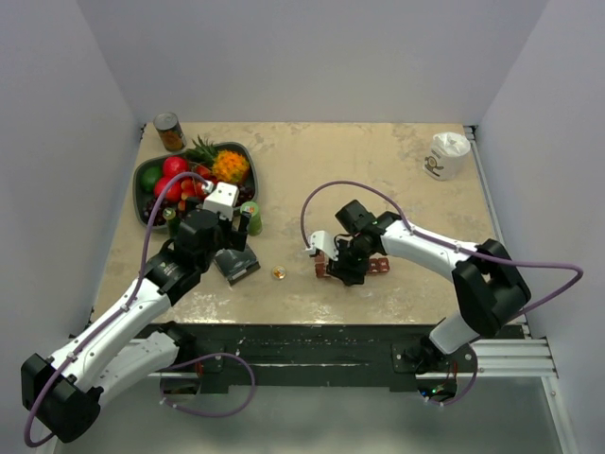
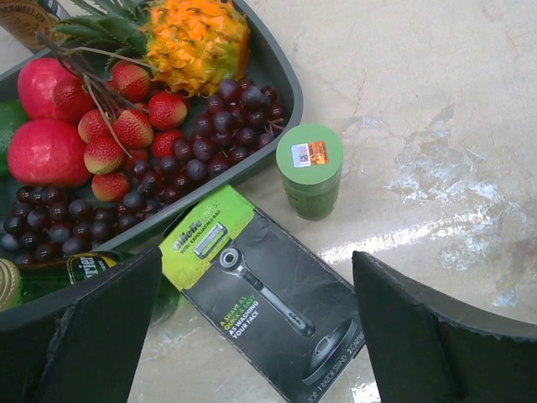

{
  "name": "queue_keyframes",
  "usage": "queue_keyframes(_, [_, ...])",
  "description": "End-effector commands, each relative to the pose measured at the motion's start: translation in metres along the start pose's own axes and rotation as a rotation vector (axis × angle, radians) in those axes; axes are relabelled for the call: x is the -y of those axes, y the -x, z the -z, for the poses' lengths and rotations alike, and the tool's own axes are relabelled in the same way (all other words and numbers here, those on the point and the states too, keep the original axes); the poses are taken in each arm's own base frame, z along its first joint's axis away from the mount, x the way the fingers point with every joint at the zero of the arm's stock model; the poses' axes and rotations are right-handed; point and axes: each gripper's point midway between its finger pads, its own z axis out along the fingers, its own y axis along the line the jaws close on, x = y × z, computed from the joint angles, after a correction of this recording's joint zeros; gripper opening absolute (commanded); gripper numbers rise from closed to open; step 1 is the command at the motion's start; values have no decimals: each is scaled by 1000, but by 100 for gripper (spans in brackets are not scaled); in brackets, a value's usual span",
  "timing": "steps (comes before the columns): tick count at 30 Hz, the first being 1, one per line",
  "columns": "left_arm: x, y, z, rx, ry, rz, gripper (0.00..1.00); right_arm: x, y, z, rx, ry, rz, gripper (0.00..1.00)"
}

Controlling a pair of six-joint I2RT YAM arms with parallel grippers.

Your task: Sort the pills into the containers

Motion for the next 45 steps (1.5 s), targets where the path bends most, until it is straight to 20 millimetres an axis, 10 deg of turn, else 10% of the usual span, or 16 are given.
queue_keyframes(1, [-3, 10, 1, 39, 10, 42, 99, 9, 13, 8, 1, -32, -9, 2])
queue_keyframes(45, [-3, 12, 2, 49, -4, 54, 99, 10, 15, 11, -157, -58, -66, 1])
